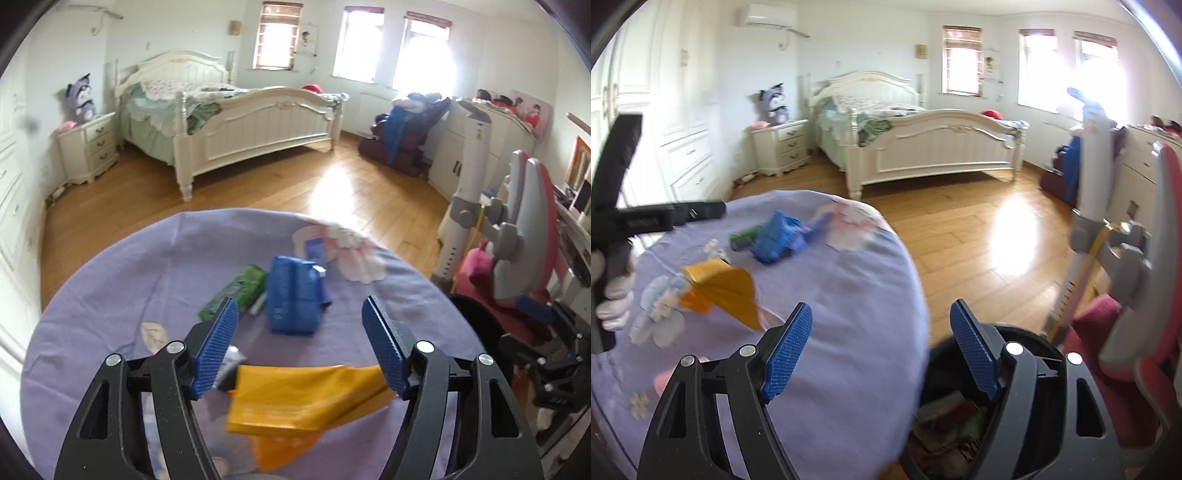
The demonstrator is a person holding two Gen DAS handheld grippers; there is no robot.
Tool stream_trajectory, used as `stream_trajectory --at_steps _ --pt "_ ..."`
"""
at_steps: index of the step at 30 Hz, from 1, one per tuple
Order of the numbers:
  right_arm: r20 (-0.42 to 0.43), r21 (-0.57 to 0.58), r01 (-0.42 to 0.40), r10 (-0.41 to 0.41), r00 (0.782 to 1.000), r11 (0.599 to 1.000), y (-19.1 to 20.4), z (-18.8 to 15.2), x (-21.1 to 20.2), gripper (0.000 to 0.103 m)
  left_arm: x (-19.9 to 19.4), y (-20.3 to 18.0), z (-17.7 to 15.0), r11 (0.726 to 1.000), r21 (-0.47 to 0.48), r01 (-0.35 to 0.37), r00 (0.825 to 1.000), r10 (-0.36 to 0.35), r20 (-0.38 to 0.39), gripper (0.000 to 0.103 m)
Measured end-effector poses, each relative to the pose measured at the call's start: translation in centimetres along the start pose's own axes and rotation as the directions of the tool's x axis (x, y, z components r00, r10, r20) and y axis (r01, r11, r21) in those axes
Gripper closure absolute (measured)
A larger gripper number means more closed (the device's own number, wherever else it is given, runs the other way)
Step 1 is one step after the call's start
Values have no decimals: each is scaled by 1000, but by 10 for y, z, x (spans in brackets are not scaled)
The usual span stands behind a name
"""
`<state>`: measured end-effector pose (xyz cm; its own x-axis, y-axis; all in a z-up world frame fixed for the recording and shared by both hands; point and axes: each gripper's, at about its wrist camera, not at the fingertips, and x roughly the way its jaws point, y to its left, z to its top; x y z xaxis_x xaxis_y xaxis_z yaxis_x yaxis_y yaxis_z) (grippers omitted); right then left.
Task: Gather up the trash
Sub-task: 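Grasp the green Doublemint gum box with the left tool while the right tool grasps the blue packet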
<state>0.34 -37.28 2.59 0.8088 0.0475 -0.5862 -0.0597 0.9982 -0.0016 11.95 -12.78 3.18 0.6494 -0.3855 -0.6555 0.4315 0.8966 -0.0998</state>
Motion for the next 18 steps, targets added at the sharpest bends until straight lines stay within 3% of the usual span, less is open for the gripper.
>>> stream_trajectory --at_steps 4,7,14,16,18 --pt "-24 -62 -109 107 994 992 38 40 28 35 26 46 3 999 7 -44 997 44 -59 41" --pt "-72 -86 -169 163 984 982 60 66 57 39 43 65 3 999 40 -36 994 40 -100 44" --pt "-220 -75 -252 231 948 965 91 99 137 39 71 64 3 991 132 19 988 1 -155 45" --pt "-259 -75 -256 229 938 964 97 103 158 39 78 64 3 989 143 21 986 3 -168 53" --pt "-306 -68 -260 228 924 963 101 103 176 39 84 65 4 990 136 27 984 -3 -180 54"
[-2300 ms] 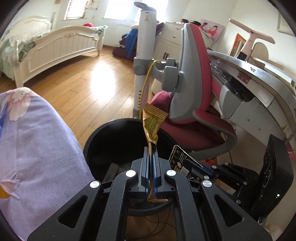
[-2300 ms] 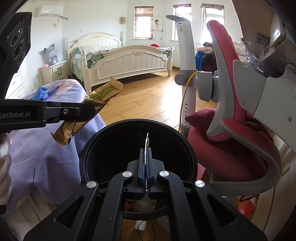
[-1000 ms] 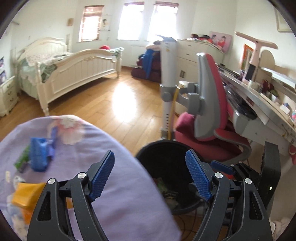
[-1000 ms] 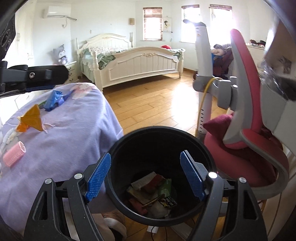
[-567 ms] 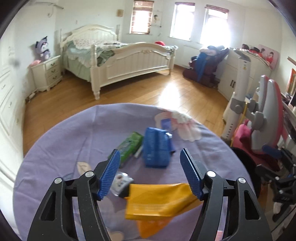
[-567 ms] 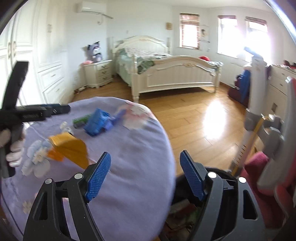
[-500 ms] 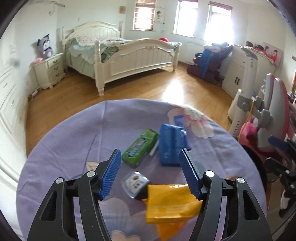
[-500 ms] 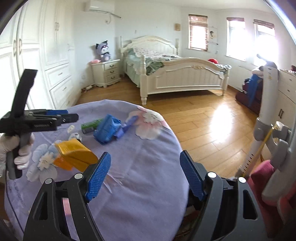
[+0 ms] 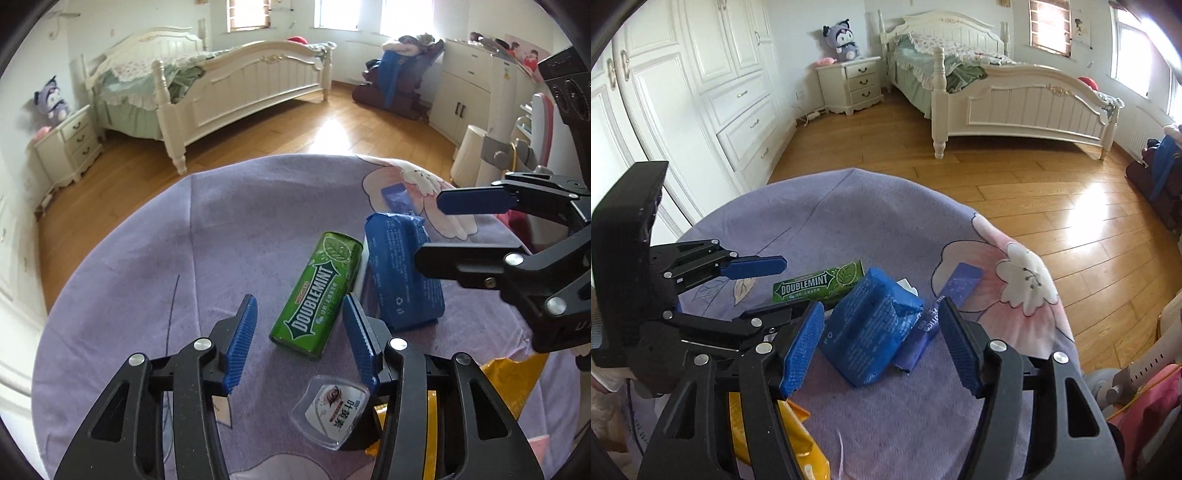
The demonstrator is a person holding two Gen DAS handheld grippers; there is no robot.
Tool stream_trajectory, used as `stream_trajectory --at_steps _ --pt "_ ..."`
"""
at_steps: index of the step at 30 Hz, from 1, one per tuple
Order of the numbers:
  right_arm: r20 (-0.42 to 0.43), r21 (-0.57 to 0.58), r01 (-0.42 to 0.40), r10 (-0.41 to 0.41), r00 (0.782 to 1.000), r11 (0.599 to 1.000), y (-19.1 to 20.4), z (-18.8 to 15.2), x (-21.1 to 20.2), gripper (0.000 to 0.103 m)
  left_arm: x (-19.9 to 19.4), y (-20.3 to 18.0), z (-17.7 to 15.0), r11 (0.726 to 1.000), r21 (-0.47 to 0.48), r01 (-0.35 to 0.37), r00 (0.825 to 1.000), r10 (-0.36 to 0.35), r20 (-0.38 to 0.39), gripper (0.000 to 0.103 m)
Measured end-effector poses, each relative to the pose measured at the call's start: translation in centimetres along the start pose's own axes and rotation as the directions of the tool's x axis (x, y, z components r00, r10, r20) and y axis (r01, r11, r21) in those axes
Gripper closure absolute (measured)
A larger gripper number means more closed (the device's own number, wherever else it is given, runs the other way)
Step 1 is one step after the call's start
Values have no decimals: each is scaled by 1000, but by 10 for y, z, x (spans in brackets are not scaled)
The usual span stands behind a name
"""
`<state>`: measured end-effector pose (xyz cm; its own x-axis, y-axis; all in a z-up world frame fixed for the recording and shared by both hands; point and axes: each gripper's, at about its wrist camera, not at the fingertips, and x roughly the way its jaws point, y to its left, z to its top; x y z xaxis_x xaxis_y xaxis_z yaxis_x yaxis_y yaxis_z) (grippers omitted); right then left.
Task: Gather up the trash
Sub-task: 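Grasp the green Doublemint gum box with the left tool while the right tool grasps the blue packet, then carry the gum box and blue packet over the bin and open both tools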
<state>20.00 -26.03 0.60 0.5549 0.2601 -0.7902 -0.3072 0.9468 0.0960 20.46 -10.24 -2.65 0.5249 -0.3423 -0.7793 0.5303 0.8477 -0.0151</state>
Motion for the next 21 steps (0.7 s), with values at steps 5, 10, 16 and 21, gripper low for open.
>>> stream_trajectory --at_steps 5,10,16,21 --pt "-49 -7 -12 12 999 1000 0 -2 19 46 11 -3 3 1000 23 20 1000 -19 -8 55" --pt "-10 -13 -22 22 1000 1000 -3 -14 5 60 16 0 10 1000 0 25 1000 -25 -8 57" --pt "95 -1 -22 22 995 1000 -3 -31 -30 68 17 -5 6 1000 5 -8 1000 8 -3 71" --pt "197 -6 19 -18 980 1000 0 -47 -67 68 -13 6 -2 997 -78 -13 998 18 64 71"
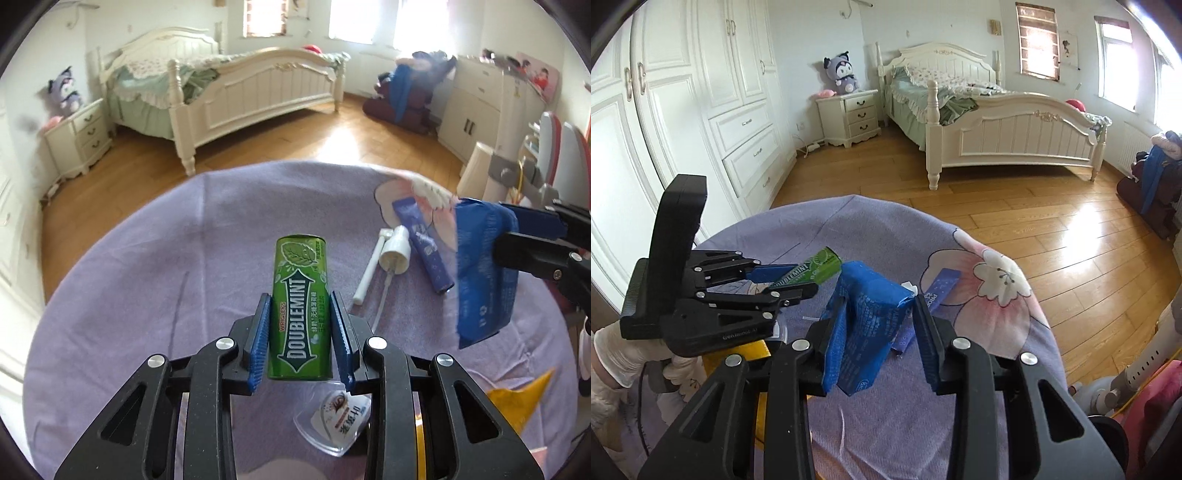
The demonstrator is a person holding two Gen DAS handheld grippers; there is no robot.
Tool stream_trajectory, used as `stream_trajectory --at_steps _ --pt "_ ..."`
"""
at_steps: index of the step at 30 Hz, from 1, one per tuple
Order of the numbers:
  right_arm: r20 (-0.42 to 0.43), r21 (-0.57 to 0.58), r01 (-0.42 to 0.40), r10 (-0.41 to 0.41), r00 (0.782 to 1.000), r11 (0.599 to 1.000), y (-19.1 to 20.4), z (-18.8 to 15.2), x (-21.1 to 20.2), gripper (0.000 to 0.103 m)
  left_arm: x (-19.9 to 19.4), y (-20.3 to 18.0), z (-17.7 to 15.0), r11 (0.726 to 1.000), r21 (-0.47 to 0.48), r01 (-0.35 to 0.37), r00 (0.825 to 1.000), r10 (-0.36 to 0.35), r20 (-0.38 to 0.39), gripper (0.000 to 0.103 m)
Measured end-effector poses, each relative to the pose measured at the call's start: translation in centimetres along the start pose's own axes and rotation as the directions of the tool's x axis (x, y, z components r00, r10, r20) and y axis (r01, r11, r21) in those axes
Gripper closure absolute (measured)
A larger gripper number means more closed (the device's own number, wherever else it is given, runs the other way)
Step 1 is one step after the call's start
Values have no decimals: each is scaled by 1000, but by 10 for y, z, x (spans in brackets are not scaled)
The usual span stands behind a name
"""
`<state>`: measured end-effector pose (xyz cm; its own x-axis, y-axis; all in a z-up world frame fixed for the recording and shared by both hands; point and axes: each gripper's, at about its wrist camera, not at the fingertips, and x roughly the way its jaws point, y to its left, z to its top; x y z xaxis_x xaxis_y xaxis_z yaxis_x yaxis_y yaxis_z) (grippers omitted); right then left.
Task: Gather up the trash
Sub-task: 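Carry the gum box and blue packet over the bin and open both tools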
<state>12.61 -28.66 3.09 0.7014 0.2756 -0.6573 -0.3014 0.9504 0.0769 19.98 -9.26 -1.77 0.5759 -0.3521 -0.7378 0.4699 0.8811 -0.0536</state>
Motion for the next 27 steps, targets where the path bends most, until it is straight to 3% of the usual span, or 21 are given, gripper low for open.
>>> stream_trajectory --at_steps 5,8,12,17,21,27 --pt "94 23 43 -45 995 999 1 -11 -37 68 -57 0 -1 999 -44 9 990 -2 140 71" --pt "151 53 65 -72 986 997 -5 -19 -61 68 -93 -11 -1 999 -42 35 971 -24 236 71" --pt "229 100 129 -149 962 987 -11 -37 -102 68 -126 -43 -3 996 -19 88 949 -78 305 71" --pt "318 97 278 -294 901 956 -10 -63 -155 68 -142 -110 -3 985 63 163 934 -175 312 71" --pt "333 108 385 -399 855 916 -20 -88 -186 68 -142 -162 -8 967 103 233 922 -253 293 71" --pt "272 153 466 -491 828 871 -52 -134 -205 68 -118 -235 -23 938 162 306 917 -336 216 71"
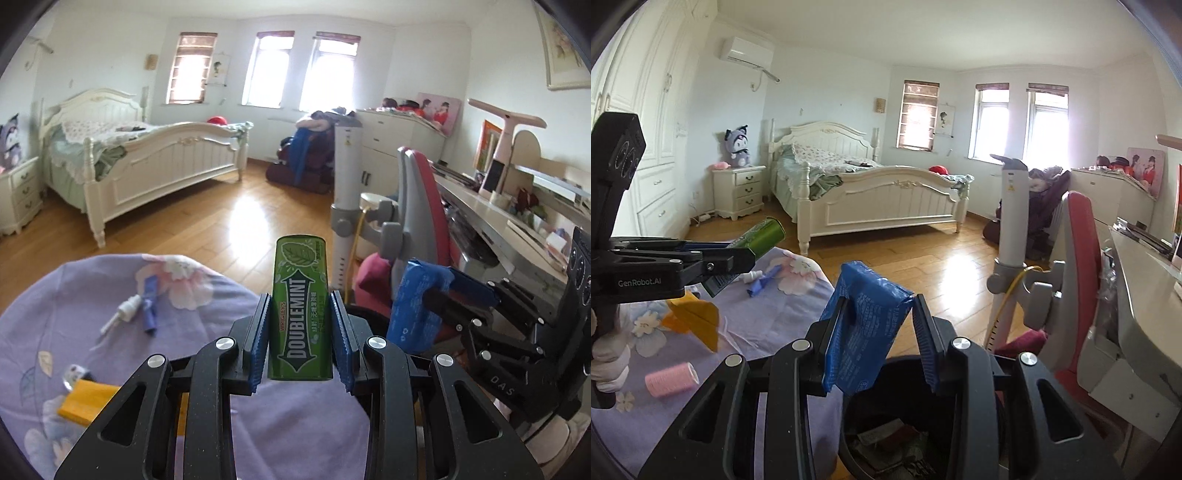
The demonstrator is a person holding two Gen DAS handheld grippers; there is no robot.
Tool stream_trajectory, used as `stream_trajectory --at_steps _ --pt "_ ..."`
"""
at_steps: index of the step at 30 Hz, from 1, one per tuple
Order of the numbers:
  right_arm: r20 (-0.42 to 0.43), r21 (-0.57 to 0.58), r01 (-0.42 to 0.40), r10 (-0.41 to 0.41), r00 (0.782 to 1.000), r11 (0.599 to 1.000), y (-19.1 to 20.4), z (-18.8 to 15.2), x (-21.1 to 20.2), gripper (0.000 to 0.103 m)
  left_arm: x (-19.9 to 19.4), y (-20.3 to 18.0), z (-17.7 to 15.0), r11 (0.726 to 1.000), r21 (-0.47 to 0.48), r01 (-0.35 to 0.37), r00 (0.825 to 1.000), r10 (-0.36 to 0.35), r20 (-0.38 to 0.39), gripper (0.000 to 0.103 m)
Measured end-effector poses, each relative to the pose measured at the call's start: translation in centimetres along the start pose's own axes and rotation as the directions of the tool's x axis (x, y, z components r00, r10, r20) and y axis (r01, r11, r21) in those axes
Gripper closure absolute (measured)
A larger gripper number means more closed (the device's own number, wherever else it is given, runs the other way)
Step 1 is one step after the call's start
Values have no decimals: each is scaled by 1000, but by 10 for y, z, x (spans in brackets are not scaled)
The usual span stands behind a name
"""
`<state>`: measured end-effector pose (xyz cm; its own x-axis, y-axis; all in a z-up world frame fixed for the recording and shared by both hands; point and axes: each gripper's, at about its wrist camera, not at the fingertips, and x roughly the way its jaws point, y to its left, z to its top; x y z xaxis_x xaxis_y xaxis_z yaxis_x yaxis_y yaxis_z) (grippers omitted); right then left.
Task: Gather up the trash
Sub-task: 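Carry the gum box and blue packet over the bin and open both tools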
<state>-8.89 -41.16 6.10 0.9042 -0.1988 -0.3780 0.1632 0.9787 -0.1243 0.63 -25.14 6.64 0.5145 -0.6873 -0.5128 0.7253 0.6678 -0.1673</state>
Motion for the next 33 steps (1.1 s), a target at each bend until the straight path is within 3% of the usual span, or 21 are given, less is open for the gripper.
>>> stream_trajectory --at_steps 10,33 --pt "-76 -9 128 -129 989 992 -42 -46 3 68 57 -59 -35 996 33 87 989 -82 -120 71" --pt "-177 0 165 -162 971 986 -66 -82 24 68 115 -77 -46 988 52 148 958 -130 -255 71"
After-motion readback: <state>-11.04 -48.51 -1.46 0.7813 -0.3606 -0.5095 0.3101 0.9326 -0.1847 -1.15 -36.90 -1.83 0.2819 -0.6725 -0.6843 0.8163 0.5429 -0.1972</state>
